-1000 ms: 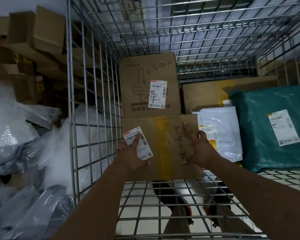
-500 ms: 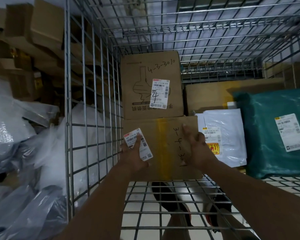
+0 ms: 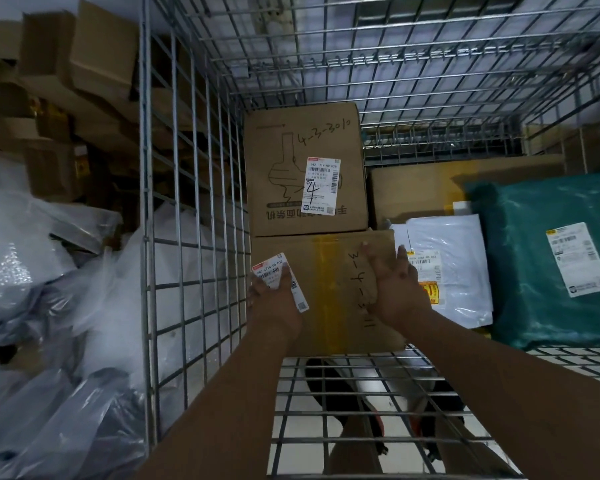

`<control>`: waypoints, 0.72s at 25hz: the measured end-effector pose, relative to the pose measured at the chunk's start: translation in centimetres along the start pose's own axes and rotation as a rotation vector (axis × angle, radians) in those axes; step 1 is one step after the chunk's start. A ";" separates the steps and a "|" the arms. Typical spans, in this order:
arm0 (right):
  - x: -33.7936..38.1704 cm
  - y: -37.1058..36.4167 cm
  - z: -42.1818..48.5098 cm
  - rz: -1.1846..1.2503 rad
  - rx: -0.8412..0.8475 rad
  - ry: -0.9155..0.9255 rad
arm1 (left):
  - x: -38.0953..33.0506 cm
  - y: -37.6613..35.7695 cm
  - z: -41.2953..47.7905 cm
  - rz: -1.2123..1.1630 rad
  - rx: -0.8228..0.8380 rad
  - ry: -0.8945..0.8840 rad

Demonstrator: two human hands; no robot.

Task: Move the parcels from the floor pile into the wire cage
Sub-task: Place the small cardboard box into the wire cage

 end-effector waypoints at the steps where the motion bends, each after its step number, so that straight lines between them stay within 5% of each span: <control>1: 0.4 0.9 -0.2 -0.003 -0.035 0.024 | -0.9 0.9 -0.5 0.012 -0.032 -0.052; 8: 3.1 7.4 -2.3 0.029 -0.120 0.222 | -7.5 7.3 -4.7 0.077 -0.225 -0.350; 18: 3.9 14.3 -10.2 0.025 -0.096 0.471 | -11.2 8.1 -16.8 -0.128 -0.273 -0.320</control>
Point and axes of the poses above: each hand's wrist, its own z-axis towards the middle knuckle, its own y-axis out of the back of the hand, x = y × z, the point moved 8 cm from there along z, towards the middle knuckle, and after that the axes turned 3 degrees about y, right-handed, at the moved point
